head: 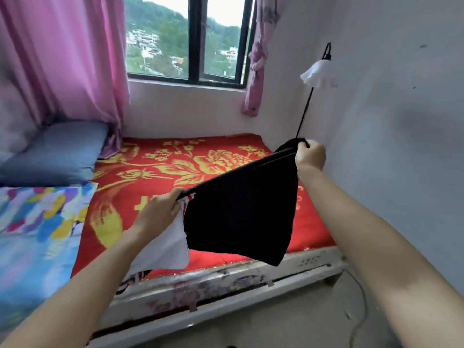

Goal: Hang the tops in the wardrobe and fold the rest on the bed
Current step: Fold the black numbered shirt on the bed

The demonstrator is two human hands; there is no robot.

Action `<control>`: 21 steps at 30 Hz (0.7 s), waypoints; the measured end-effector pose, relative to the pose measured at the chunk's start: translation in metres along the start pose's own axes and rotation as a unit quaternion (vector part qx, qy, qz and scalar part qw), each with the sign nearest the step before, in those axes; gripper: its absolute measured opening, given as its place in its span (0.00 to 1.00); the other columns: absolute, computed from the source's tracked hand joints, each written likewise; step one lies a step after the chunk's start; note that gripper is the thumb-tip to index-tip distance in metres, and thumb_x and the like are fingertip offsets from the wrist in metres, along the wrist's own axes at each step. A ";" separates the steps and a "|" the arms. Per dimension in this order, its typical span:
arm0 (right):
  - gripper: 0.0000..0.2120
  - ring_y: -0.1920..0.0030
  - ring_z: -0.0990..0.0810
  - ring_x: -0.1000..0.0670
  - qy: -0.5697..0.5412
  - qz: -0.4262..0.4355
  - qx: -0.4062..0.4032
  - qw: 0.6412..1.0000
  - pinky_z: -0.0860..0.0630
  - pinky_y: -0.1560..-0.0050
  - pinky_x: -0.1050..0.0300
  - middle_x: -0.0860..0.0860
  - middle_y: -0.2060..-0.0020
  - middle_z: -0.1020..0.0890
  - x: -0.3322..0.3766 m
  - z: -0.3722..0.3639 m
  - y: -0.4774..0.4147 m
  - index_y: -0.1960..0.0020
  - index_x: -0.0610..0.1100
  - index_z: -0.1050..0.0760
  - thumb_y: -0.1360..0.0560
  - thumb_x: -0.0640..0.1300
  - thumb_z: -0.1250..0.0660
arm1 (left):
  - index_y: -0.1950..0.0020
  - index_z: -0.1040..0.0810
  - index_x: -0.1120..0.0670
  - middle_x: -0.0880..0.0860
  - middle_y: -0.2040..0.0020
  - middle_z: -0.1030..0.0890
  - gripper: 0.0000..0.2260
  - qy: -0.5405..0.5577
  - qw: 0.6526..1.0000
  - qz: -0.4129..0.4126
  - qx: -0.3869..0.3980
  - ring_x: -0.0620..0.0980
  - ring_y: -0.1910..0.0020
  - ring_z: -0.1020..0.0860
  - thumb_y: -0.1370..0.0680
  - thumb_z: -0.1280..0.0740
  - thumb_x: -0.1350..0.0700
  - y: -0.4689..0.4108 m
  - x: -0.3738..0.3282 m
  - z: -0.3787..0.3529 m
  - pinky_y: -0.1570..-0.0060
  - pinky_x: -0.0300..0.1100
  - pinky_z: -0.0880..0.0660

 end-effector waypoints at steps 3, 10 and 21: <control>0.11 0.61 0.34 0.46 -0.018 0.012 0.046 0.999 0.40 0.61 0.57 0.44 0.64 0.32 0.007 -0.057 -0.016 0.65 0.40 0.32 0.24 0.37 0.42 | 0.38 0.26 0.61 0.59 0.59 0.19 0.14 0.019 0.999 0.044 -0.027 0.59 0.61 0.20 0.23 0.38 0.67 -0.017 0.029 0.013 0.64 0.46 0.29; 0.10 0.65 0.28 0.46 -0.094 -0.068 0.133 0.984 0.26 0.60 0.46 0.46 0.71 0.28 -0.005 -0.194 -0.090 0.63 0.36 0.24 0.27 0.39 0.39 | 0.47 0.22 0.41 0.56 0.54 0.20 0.14 0.203 0.967 0.155 0.009 0.50 0.59 0.25 0.30 0.36 0.54 -0.091 0.071 0.020 0.57 0.44 0.31; 0.16 0.54 0.26 0.53 -0.009 0.047 0.551 0.833 0.31 0.60 0.62 0.50 0.54 0.26 -0.017 -0.306 -0.044 0.40 0.38 0.29 0.22 0.48 0.39 | 0.64 0.24 0.58 0.50 0.69 0.27 0.09 0.265 0.911 0.316 -0.033 0.41 0.71 0.29 0.26 0.33 0.55 -0.222 0.101 -0.036 0.68 0.36 0.33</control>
Point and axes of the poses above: each hand's wrist, its own y-axis away from the middle knuckle, its own z-axis out of the back of the hand, x = y × z, the point moved 1 cm from there along -y, towards the middle knuckle
